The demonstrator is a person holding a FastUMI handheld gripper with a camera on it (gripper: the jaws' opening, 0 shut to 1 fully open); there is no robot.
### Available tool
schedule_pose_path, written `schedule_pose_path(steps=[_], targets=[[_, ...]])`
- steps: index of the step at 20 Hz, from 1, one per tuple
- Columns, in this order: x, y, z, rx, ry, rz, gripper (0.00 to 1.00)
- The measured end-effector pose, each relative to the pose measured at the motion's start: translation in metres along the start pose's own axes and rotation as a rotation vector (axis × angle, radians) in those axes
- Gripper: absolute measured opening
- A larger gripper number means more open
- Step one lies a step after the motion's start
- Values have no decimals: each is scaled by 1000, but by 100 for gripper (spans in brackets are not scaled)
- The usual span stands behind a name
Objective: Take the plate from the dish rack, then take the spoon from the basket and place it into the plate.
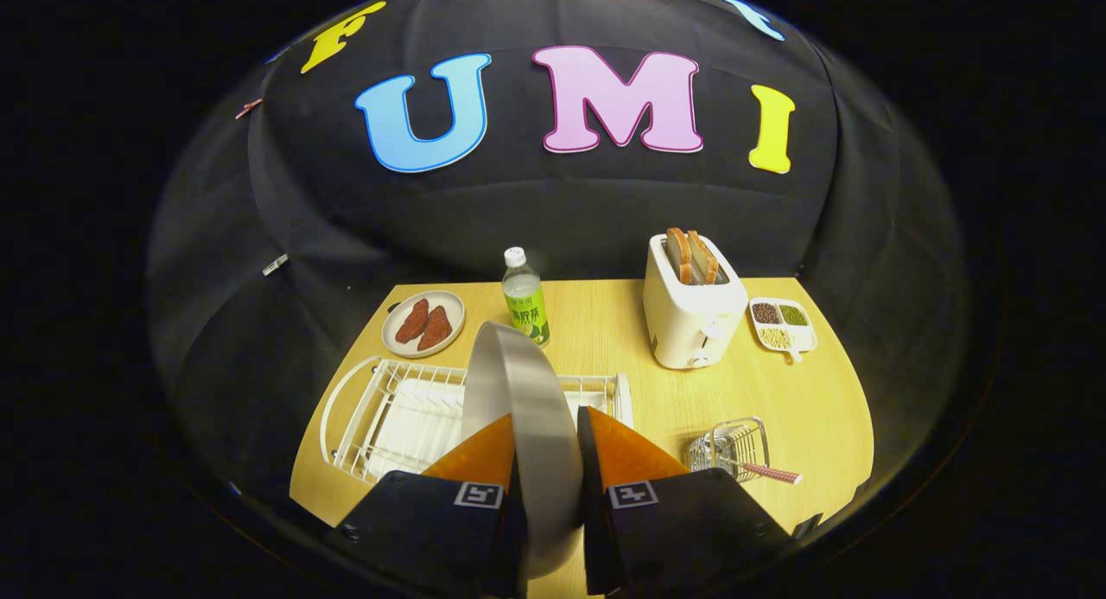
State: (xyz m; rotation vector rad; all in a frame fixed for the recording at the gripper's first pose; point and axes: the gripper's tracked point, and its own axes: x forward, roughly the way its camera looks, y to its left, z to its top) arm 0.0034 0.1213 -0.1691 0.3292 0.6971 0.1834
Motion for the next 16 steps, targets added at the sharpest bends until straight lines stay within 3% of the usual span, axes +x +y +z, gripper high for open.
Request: schedule_pose_path(steps=[6,11,16], targets=[[-39,-36,-66,89,93,100,29],[-61,-61,-122,258,185,195,29],[-66,-97,-196,299,312,168,29]])
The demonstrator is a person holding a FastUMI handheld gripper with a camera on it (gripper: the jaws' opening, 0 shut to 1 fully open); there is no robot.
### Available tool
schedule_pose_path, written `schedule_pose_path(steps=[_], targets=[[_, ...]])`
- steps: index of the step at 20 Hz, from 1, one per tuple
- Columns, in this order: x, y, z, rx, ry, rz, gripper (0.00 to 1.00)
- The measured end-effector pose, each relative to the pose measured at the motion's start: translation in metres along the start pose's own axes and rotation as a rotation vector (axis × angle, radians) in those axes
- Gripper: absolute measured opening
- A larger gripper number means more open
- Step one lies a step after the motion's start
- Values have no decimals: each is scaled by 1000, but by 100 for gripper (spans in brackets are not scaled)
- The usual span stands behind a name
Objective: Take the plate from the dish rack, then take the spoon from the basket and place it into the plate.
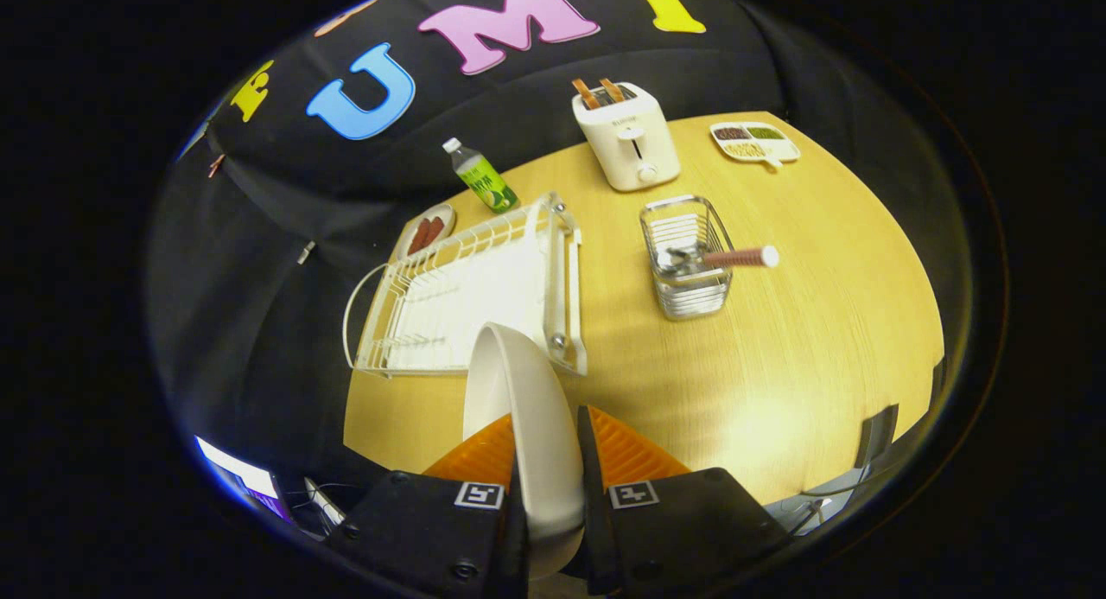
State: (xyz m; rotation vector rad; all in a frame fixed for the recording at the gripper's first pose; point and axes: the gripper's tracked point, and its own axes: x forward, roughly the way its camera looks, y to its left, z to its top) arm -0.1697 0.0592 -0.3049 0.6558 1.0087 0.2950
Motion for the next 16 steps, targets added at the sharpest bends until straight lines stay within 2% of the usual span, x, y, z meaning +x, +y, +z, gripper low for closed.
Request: schedule_pose_path(steps=[4,13,14,16], targets=[[20,-30,-29,59,49,2,29],[56,-63,-33,219,81,58,30],[56,-65,-34,232,82,57,30],[58,-81,-32,246,69,1,33]])
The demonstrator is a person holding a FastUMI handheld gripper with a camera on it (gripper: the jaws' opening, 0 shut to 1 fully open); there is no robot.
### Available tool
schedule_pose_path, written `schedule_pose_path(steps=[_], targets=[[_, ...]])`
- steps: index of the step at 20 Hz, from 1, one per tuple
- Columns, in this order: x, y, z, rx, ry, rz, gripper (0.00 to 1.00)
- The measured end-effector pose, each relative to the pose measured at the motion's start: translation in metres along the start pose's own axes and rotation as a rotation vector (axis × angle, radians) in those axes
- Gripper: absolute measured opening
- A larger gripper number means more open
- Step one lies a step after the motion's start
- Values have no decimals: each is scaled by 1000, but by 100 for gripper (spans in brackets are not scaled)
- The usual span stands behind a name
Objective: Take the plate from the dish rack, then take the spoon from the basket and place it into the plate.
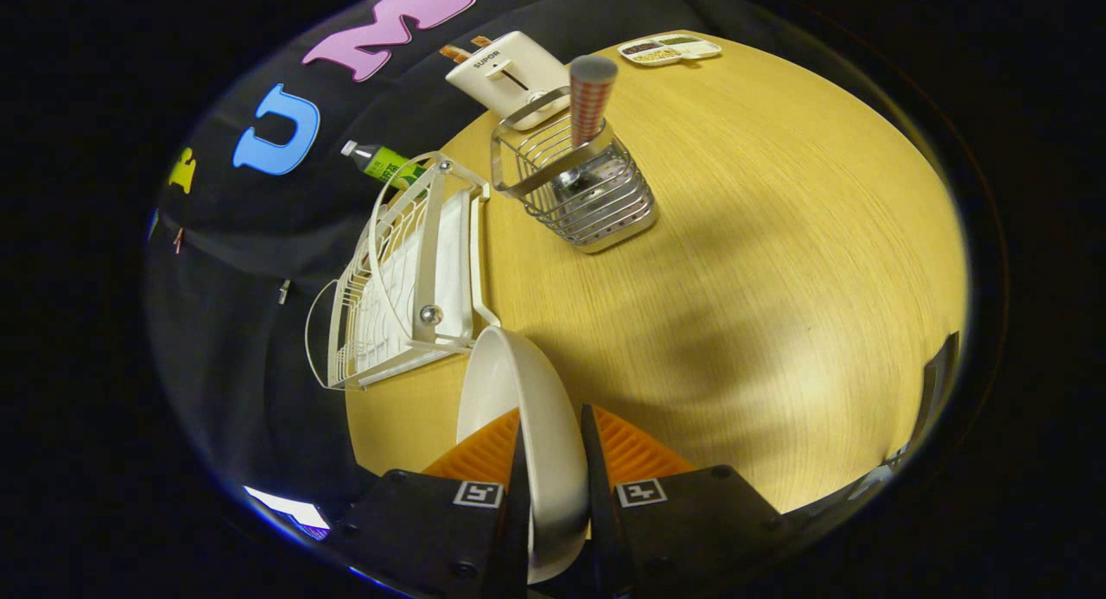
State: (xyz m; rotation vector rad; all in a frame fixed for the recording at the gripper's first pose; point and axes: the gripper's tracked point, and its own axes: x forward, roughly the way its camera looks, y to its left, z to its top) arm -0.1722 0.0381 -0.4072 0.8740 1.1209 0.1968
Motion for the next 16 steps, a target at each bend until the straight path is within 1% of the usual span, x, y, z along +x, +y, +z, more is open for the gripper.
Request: schedule_pose_path(steps=[2,5,8,10,11,12,13,16], targets=[[0,-5,7,21,-18,-29,40],[-3,-15,18,21,-54,-70,45],[-11,-22,31,11,-107,-110,65],[-20,-20,41,-10,-139,-118,78],[-25,-18,48,-21,-157,-119,81],[-30,-16,53,-33,-175,-121,89],[-37,-15,58,-43,-194,-128,92],[-63,-3,73,-79,-260,-126,94]])
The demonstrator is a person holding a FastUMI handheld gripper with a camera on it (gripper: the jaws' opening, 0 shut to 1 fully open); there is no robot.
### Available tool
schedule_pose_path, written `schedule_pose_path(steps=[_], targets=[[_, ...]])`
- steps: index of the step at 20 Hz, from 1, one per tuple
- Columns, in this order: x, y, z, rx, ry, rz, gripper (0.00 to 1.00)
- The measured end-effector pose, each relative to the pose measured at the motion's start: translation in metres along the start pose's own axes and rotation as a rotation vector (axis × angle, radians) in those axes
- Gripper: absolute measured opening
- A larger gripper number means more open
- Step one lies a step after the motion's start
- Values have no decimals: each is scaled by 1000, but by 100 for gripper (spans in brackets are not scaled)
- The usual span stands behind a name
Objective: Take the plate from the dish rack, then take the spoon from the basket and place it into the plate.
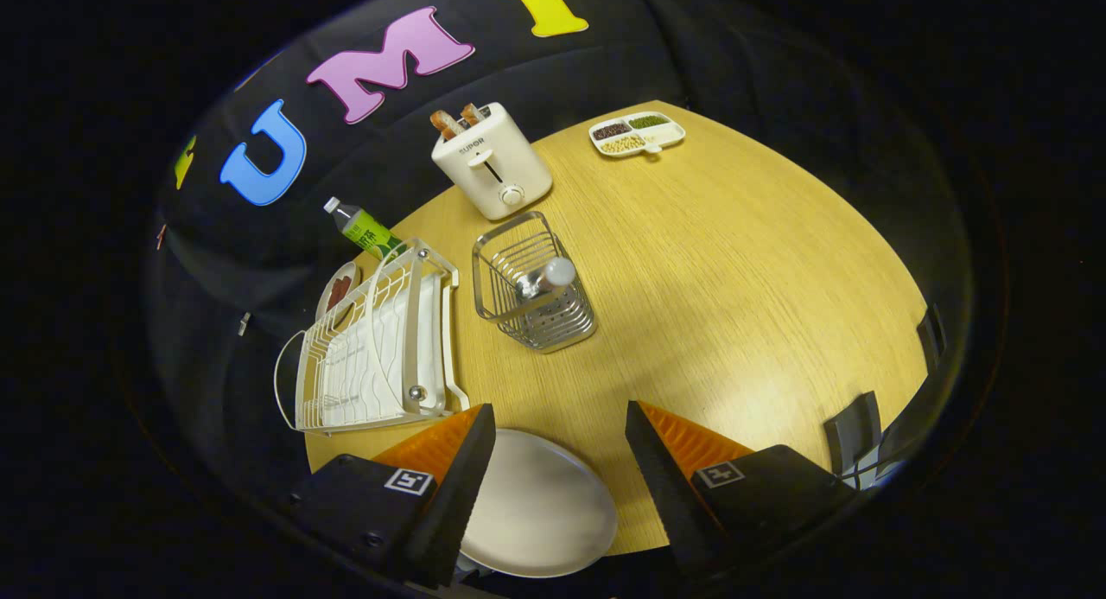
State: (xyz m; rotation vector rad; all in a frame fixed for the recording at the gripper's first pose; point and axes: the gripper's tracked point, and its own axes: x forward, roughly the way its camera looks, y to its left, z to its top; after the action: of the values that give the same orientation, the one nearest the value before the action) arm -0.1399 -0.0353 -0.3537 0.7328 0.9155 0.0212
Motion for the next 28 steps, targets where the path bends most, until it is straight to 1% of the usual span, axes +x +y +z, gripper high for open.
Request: schedule_pose_path(steps=[4,6,8,11,12,13,15,16,18,20,22,24,26,28], targets=[[-30,16,37,-78,-94,15,94],[-43,31,57,-110,-124,43,94],[-50,47,77,-181,-157,69,94],[-40,55,89,-360,-145,68,93],[-33,55,91,-413,-140,56,90],[-24,53,92,-457,-128,47,89],[-8,49,86,-521,-97,31,83],[2,45,86,-545,-84,19,78],[20,32,81,-567,-48,-17,72],[32,30,86,-555,-51,-30,69],[37,23,90,-534,-42,-59,68],[37,22,95,-520,-53,-66,64],[41,15,94,-543,-43,-83,63],[46,0,85,-581,9,-131,63]])
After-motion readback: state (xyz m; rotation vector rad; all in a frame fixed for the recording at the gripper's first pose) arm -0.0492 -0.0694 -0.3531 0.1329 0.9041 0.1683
